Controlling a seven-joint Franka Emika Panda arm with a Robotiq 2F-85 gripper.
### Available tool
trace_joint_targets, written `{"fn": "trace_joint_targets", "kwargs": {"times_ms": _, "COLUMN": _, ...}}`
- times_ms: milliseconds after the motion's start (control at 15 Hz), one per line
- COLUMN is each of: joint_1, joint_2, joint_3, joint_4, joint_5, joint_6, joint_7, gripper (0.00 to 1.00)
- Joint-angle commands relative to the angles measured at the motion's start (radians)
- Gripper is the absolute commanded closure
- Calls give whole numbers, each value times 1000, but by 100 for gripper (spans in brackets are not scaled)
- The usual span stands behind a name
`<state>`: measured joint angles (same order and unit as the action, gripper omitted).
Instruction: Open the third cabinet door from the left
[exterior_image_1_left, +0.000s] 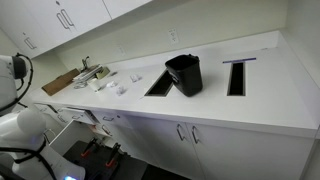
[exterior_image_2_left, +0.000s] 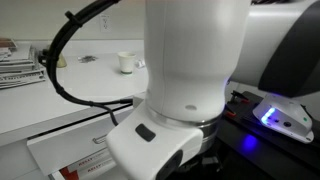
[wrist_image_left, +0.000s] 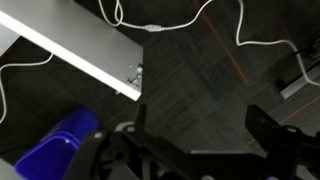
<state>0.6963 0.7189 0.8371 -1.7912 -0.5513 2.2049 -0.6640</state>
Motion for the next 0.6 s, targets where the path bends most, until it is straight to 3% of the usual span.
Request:
{"fn": "trace_joint_targets", "kwargs": {"times_ms": 0, "joint_1": 0, "joint_2": -186, "joint_3": 3, "joint_4": -60, "joint_5": 123, "joint_6": -237, "joint_7": -88, "gripper": 0}}
{"fn": "trace_joint_targets", "kwargs": {"times_ms": 200, "joint_1": 40, "joint_2": -263, "joint_3": -13, "joint_4": -34, "joint_5": 143, "joint_6": -452, "joint_7": -146, "gripper": 0}}
{"fn": "trace_joint_targets", "kwargs": {"times_ms": 400, "joint_1": 92, "joint_2": -292, "joint_3": -31, "joint_4": -10, "joint_5": 92, "joint_6": -621, "joint_7": -191, "gripper": 0}}
{"fn": "trace_joint_targets", "kwargs": {"times_ms": 467, "joint_1": 80, "joint_2": -266, "joint_3": -34, "joint_4": -10, "joint_5": 126, "joint_6": -546, "joint_7": -164, "gripper": 0}}
{"fn": "trace_joint_targets", "kwargs": {"times_ms": 533, "joint_1": 92, "joint_2": -276, "joint_3": -37, "joint_4": -10, "joint_5": 117, "joint_6": -578, "joint_7": -170, "gripper": 0}}
